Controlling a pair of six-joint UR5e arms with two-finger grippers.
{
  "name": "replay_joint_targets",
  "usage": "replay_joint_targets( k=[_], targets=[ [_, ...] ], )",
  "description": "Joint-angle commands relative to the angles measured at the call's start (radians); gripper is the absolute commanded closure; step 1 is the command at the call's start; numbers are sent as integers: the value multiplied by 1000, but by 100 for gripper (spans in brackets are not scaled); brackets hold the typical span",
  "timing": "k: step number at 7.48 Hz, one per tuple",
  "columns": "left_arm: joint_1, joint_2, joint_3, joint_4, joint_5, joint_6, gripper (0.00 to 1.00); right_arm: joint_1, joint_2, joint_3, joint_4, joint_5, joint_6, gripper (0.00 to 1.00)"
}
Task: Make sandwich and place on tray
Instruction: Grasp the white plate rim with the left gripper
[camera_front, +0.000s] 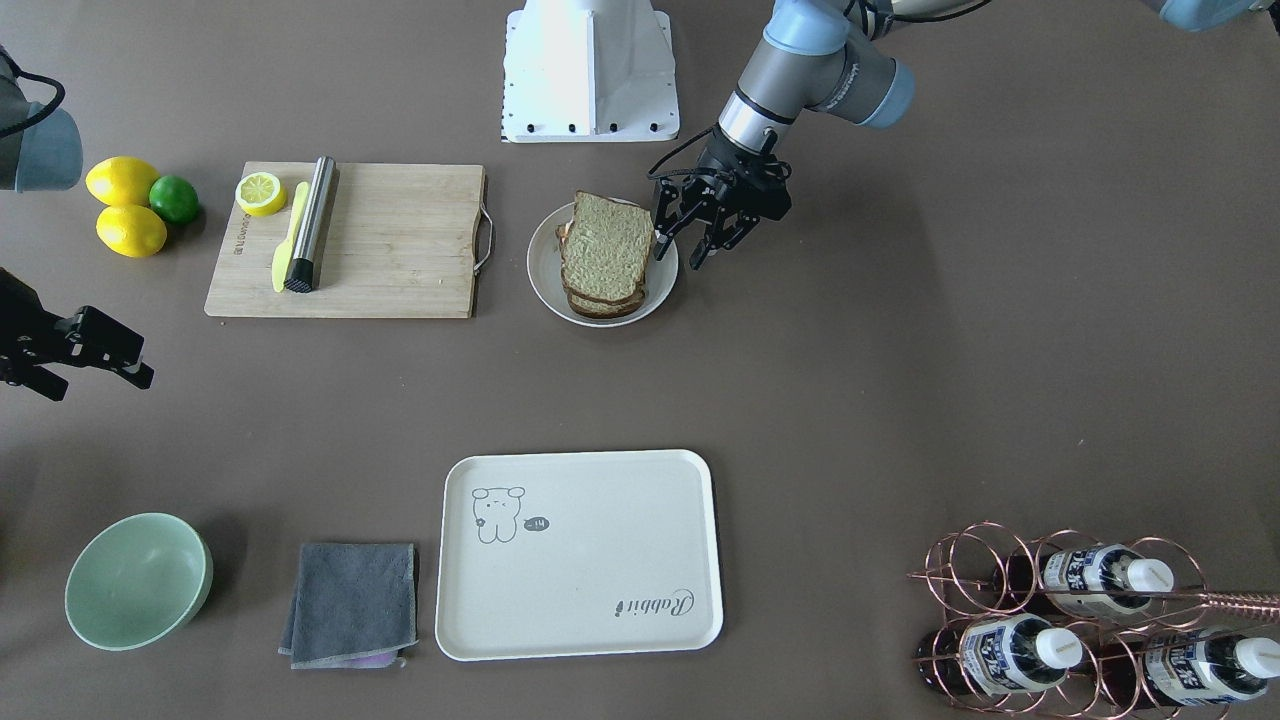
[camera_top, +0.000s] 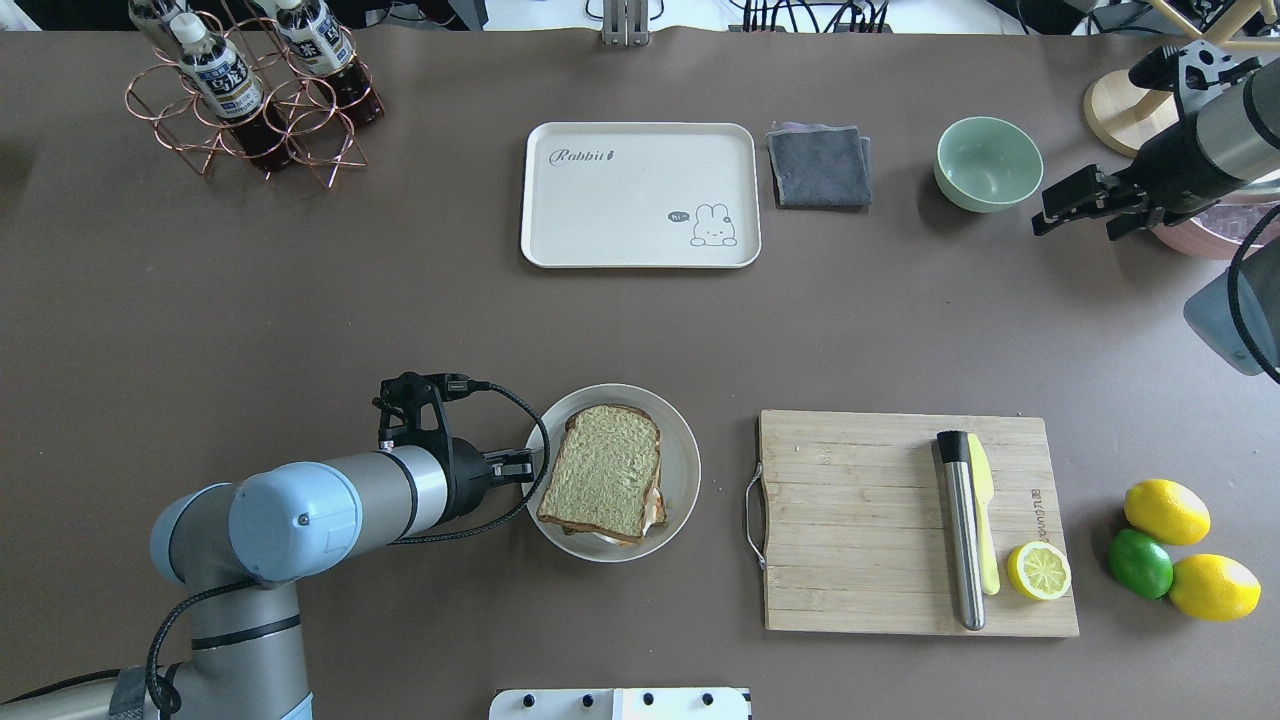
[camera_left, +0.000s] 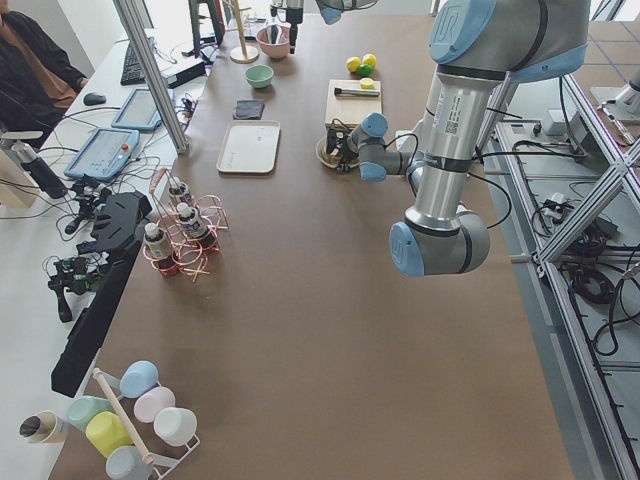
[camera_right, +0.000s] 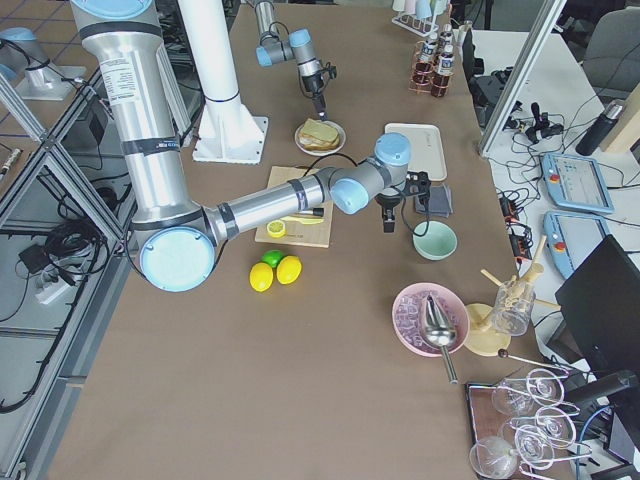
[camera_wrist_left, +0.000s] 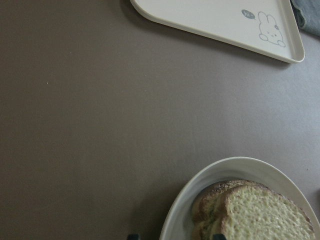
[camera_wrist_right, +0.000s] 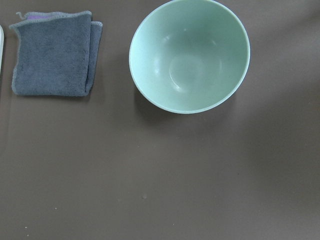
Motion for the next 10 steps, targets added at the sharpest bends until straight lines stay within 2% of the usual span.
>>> replay_joint_targets(
  k=[1,5,7,10],
  targets=[
    [5,-2,33,-4,1,0,53,1,-6,2,1,-1,1,1],
    [54,-4,31,-6,32,-2,55,1,-6,2,1,0,1,1],
    [56,-11,30,-4,43,-18,100,1,-6,3,1,-1,1,1],
    [51,-19,-1,5,32,-19,100,2,-12,5,1,0,1,1]
  ],
)
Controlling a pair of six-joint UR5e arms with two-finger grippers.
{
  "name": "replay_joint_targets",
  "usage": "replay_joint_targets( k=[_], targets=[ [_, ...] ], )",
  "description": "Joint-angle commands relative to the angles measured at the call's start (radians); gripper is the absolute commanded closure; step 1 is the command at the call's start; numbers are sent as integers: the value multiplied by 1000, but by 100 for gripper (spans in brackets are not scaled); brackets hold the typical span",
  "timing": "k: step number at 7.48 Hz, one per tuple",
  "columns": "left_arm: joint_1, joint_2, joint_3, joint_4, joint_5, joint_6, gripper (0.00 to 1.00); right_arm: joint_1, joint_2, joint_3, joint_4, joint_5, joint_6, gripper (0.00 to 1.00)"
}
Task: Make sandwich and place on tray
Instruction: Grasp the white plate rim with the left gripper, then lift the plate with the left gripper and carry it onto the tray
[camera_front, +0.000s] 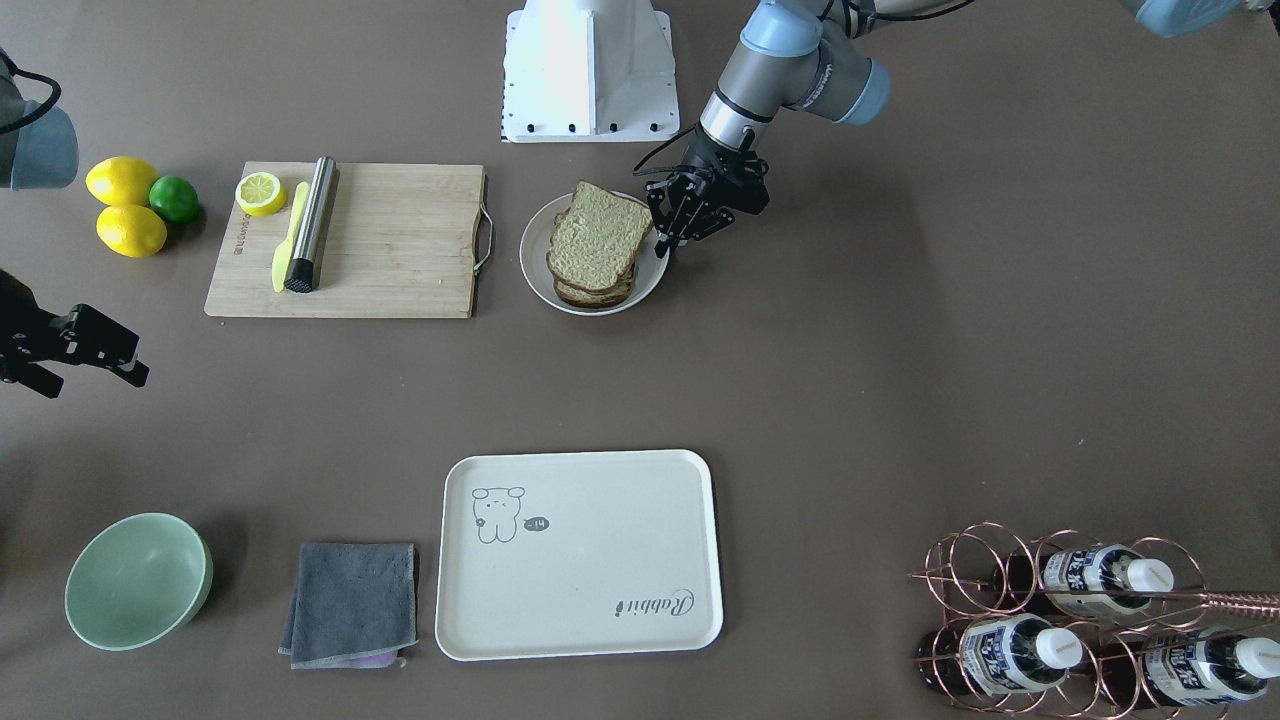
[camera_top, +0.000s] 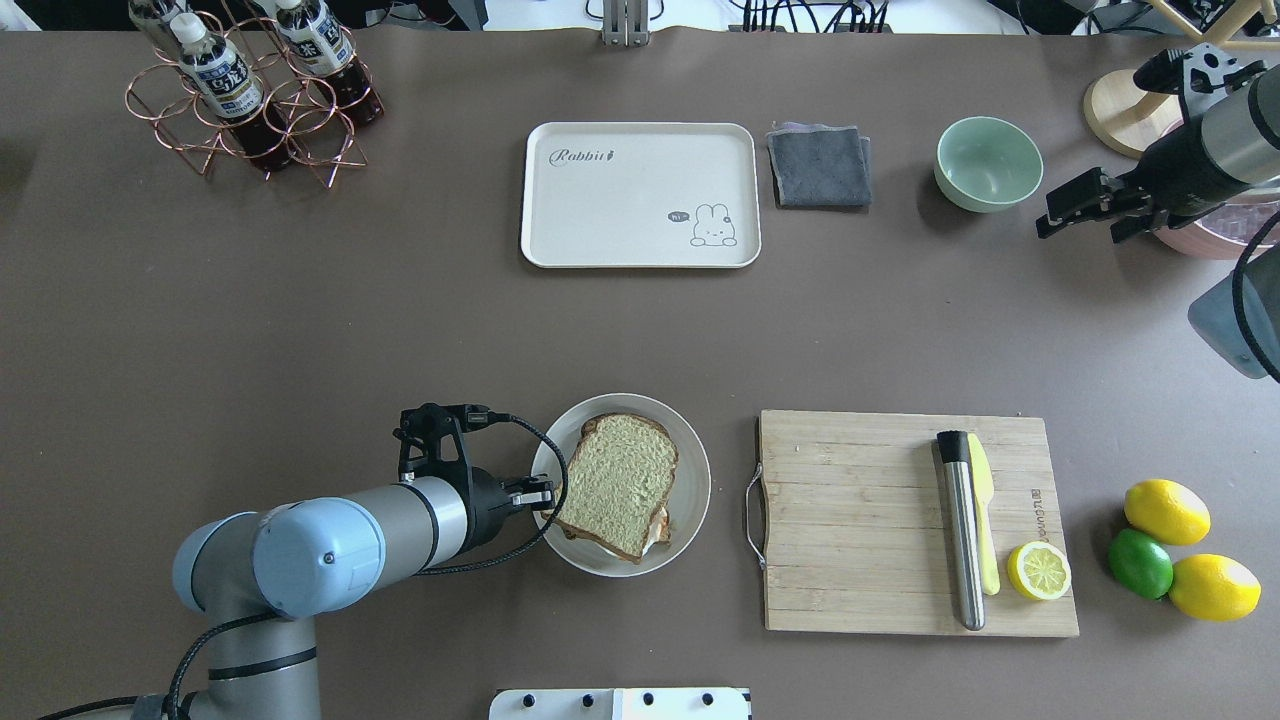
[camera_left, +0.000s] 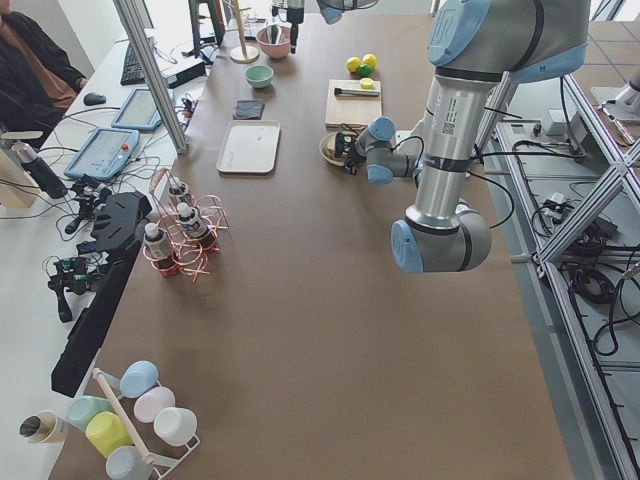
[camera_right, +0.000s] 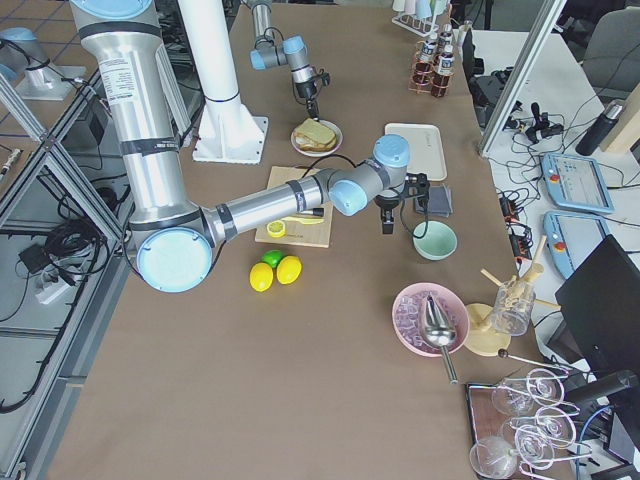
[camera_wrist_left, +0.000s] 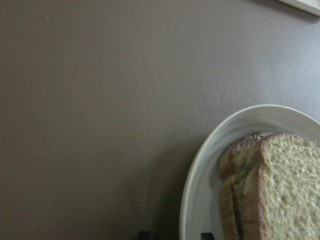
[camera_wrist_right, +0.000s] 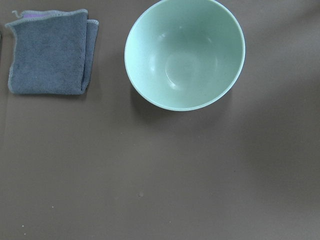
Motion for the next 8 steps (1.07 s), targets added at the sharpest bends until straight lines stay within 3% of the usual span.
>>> replay_joint_targets(
  k=[1,3,5,8],
  targets=[
    [-14,-3,-32,12,-18,-1,100,2,-4,4,-1,0,0,1],
    [-81,-27,-87,92,-102,-4,100,2,-6,4,-1,0,0,1],
    [-156,-118,-94,200,-140,-28,100,2,-2,-2,-1,0,0,1],
    [-219,-239,-21,236,-139,-307,100,2,-2,-5,-1,-1,-1,1]
  ],
)
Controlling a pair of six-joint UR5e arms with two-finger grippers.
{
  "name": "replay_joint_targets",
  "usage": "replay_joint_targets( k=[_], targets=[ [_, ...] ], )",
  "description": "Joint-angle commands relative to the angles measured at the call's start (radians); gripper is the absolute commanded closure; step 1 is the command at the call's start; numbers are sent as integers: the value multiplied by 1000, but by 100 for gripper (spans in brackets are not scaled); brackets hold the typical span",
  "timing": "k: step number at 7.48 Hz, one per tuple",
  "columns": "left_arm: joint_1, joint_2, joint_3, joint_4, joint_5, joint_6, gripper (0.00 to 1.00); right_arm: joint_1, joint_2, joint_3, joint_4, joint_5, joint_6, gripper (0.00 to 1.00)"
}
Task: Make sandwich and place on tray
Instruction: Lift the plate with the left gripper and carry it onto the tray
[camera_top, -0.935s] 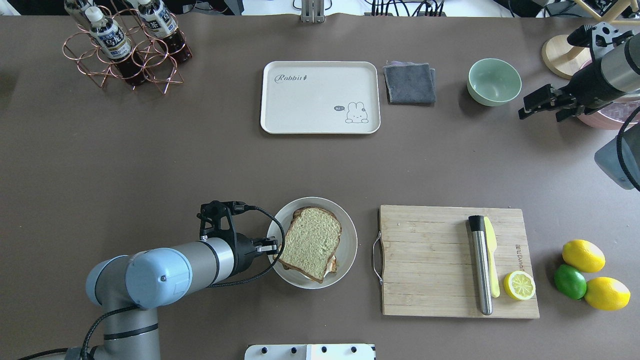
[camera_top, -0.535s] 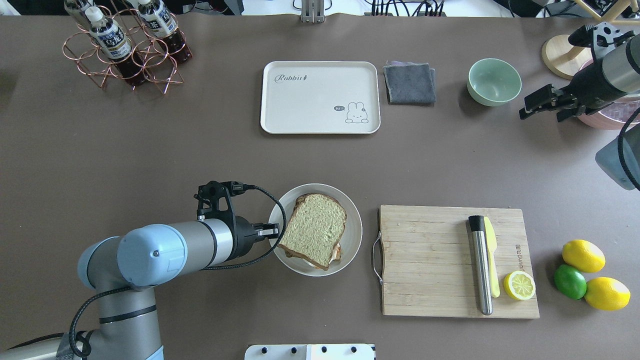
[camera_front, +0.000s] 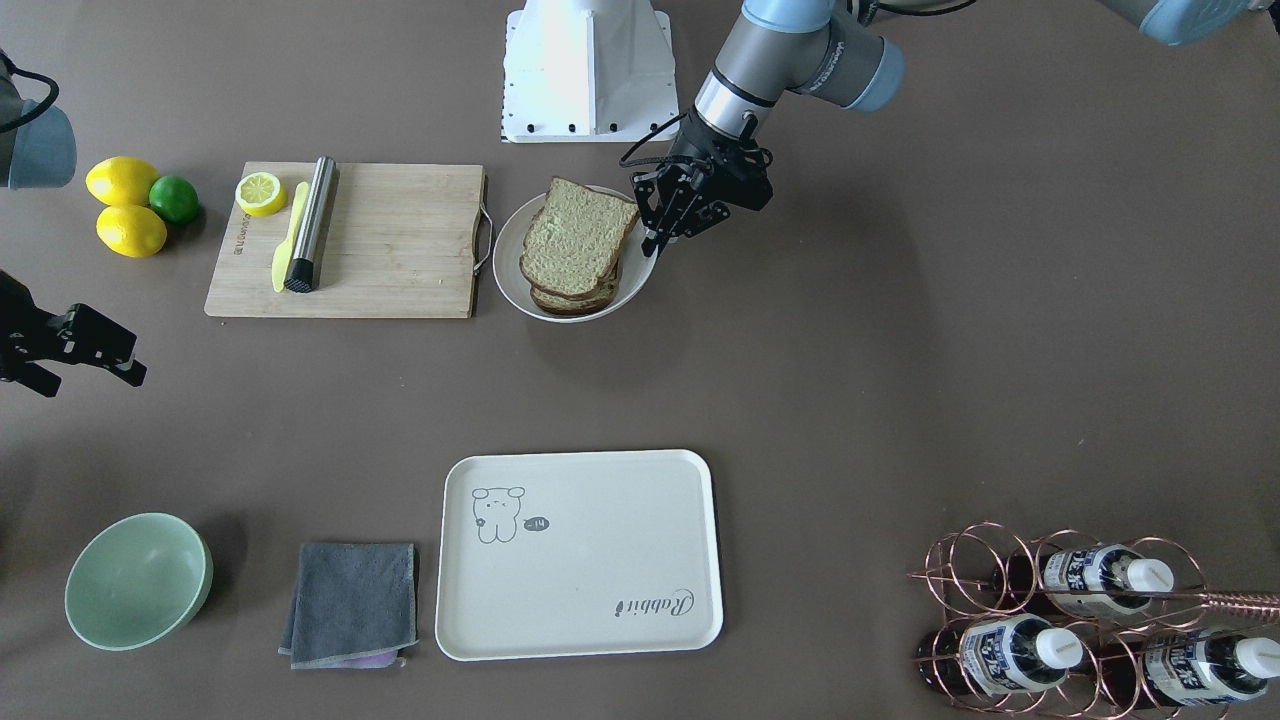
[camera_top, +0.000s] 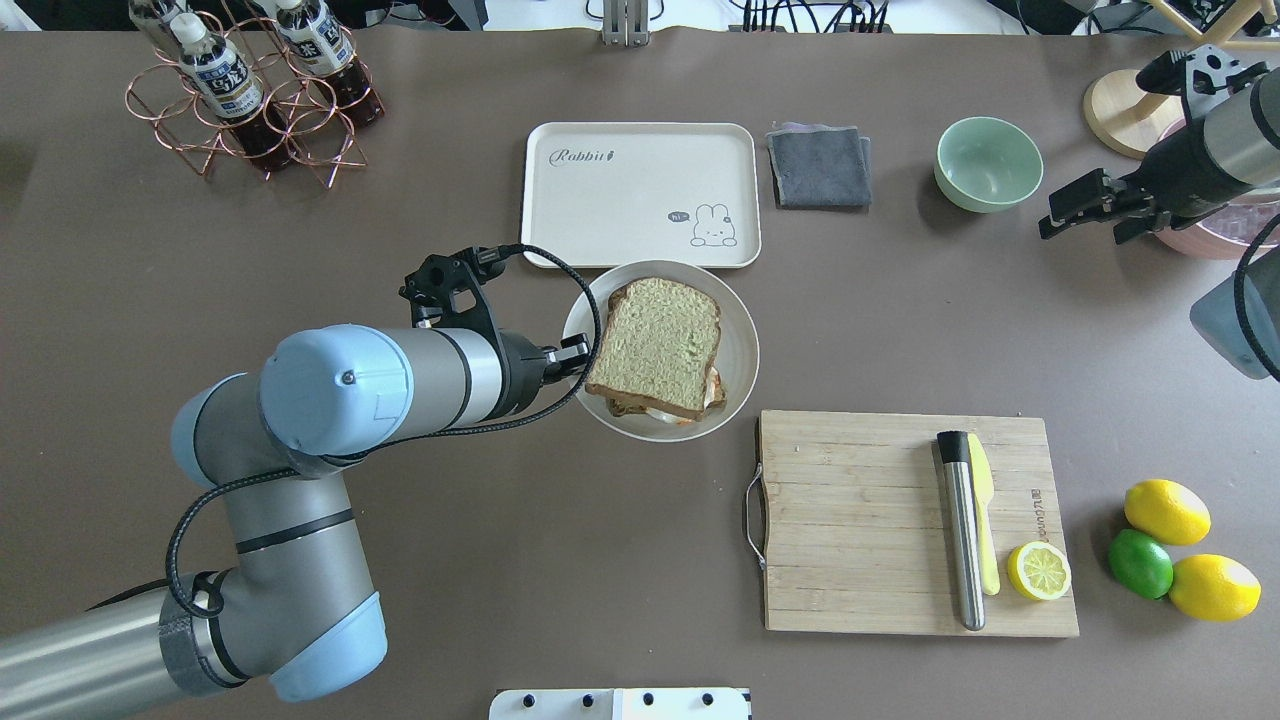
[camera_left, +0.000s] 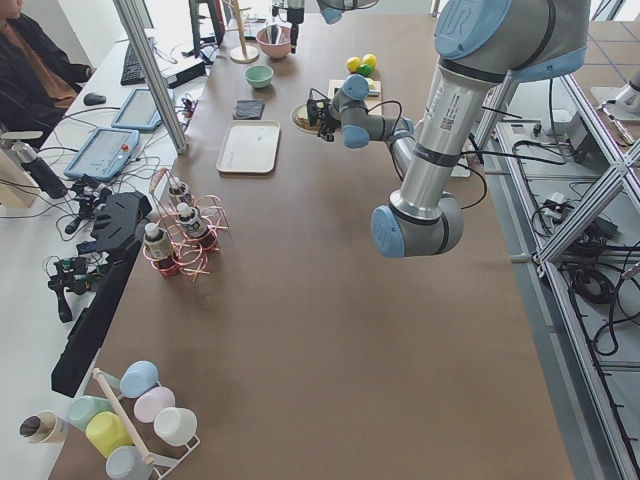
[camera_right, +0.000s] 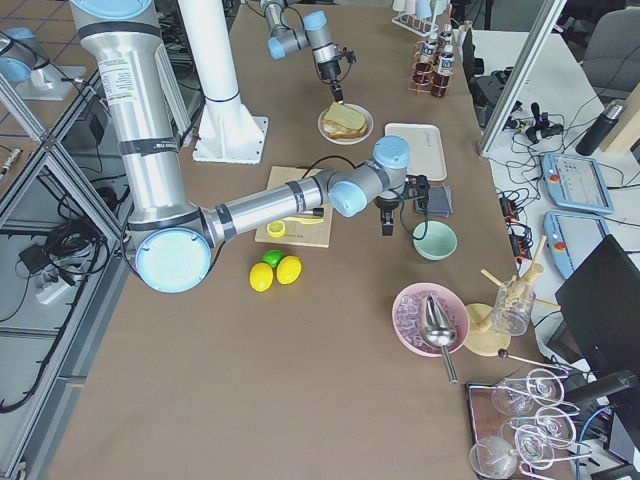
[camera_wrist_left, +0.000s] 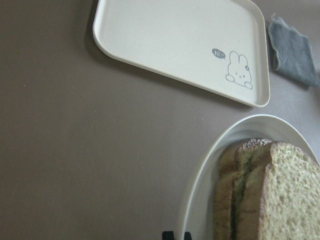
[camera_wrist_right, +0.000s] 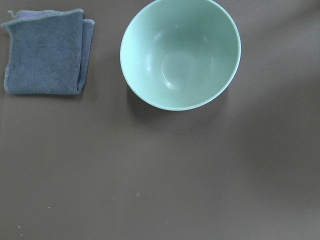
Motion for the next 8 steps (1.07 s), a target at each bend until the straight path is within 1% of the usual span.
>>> replay_joint_targets(
  k=[1,3,5,6,7,8],
  targets=[
    [-37,-123,116,12,7,-260,100,0,0,-2,0,0,0,1],
    [-78,-201,259,-2,21,-338,100,0,-1,-2,0,0,1,1],
    [-141,-250,340,0,33,-341,100,0,-1,-2,0,0,1,1],
    [-169,-299,426,-20,33,-341,100,0,2,-2,0,1,1,1],
    [-184,-321,521,-105,35,-341,100,0,3,-2,-2,0,1,1],
    [-197,-341,590,-147,35,-340,100,0,3,-4,-2,0,1,1]
  ],
)
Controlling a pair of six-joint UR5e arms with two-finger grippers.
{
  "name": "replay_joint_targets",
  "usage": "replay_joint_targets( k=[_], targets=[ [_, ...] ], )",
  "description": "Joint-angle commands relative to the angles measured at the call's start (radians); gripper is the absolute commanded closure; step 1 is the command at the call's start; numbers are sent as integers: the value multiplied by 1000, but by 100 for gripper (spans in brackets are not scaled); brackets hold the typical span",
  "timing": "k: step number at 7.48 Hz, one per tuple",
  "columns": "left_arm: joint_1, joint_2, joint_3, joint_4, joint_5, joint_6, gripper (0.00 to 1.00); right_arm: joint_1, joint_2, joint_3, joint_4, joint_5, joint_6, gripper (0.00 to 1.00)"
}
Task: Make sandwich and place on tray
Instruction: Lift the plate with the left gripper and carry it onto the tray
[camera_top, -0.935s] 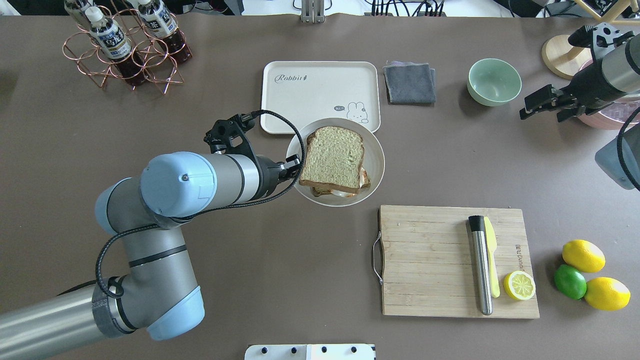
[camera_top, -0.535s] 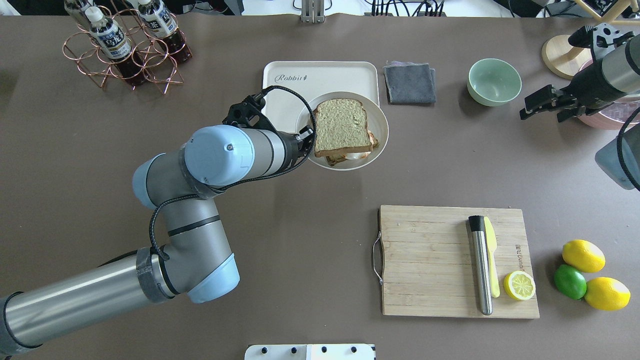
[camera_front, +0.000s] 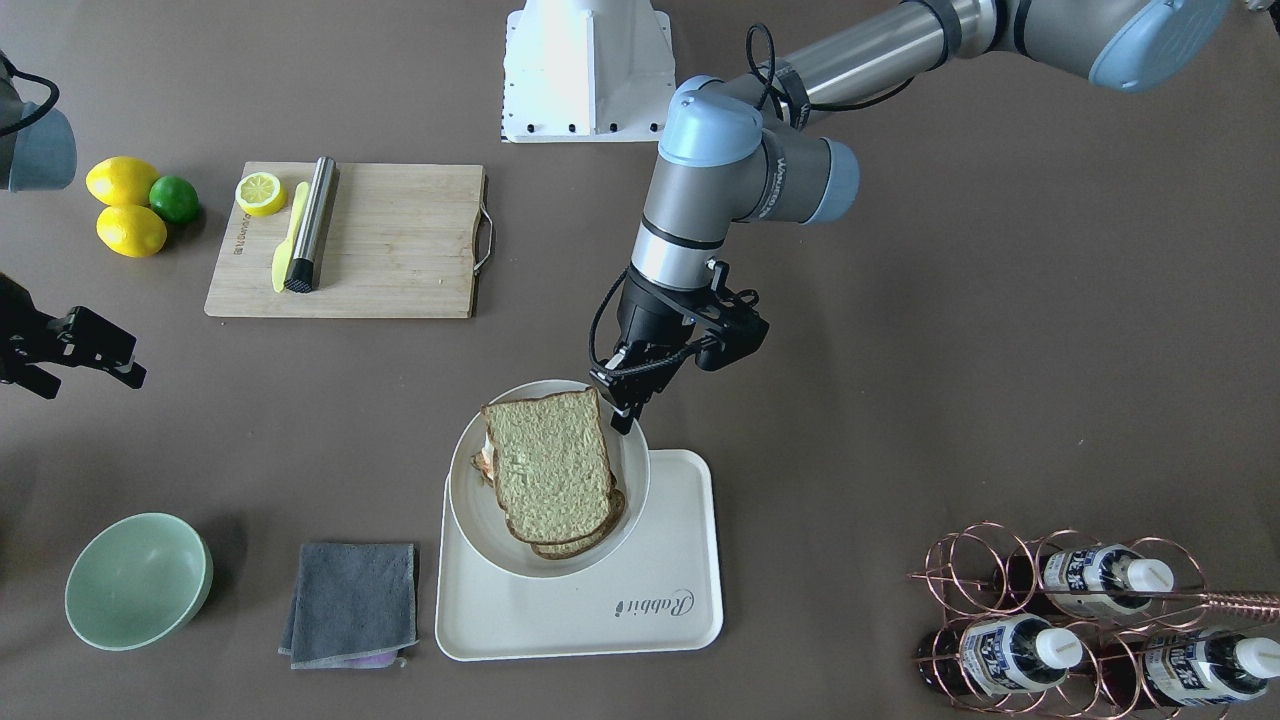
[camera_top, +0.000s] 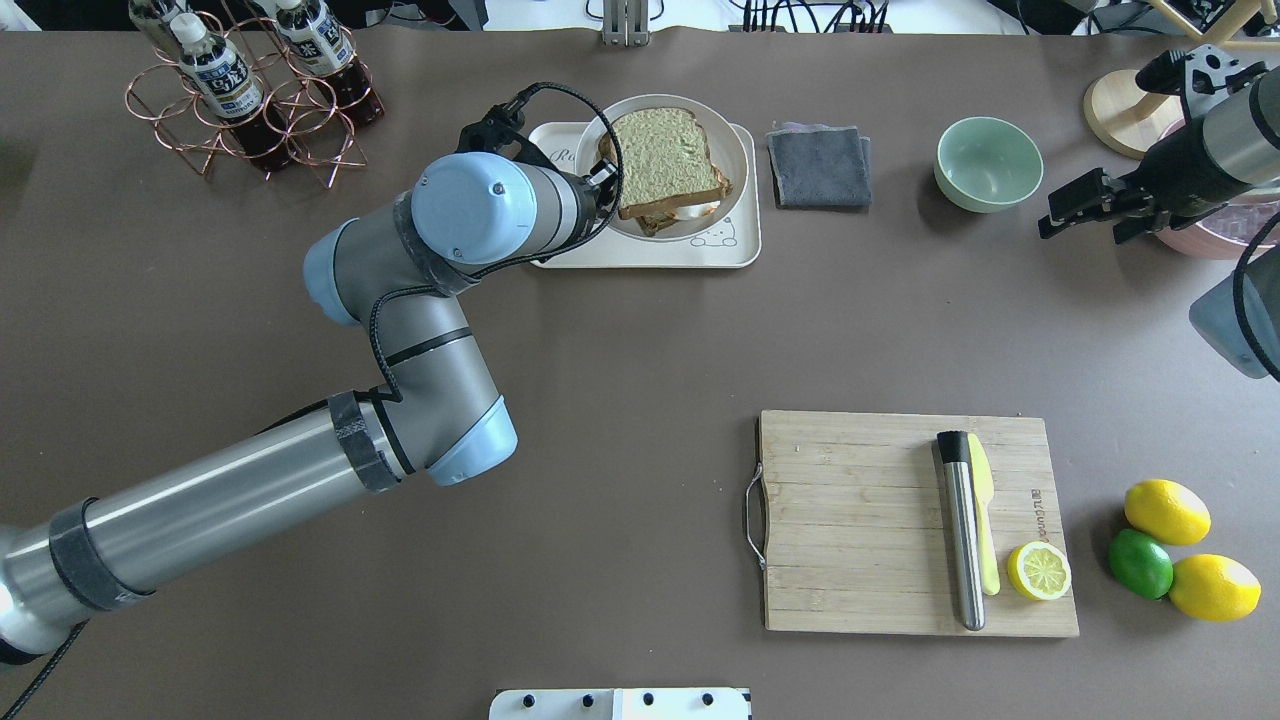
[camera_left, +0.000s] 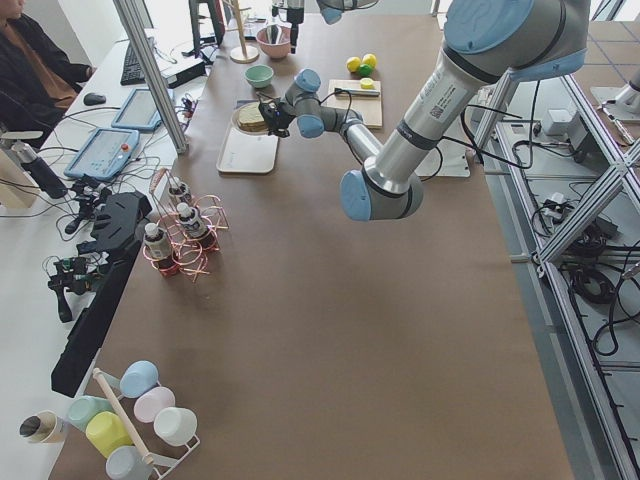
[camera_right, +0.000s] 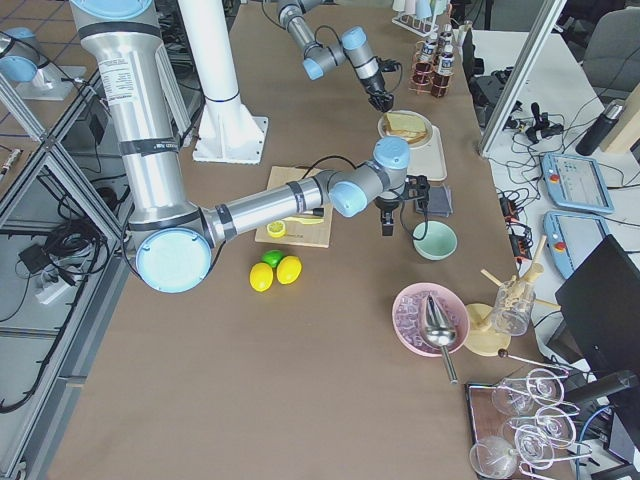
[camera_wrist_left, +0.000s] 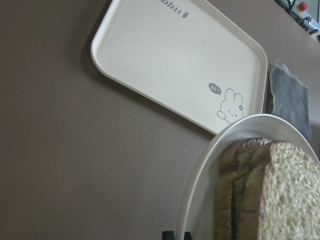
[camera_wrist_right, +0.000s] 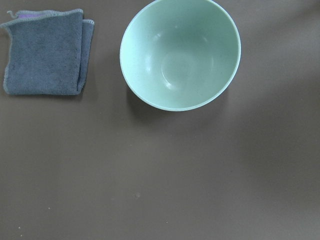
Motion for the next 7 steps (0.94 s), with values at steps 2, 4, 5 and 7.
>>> replay_joint_targets(
  k=[2,4,5,7],
  targets=[
    [-32,-55,203,-131,4,6,100,0,1,-3,-1,1,0,1],
    [-32,-66,246,-163,4,9,100,0,0,-2,-1,1,2,1],
    [-29,-67,264,-168,18,9,100,0,-2,0,1,1,3,1],
    [-21,-72,283,-182,24,10,100,0,0,-2,1,6,3,1]
  ],
)
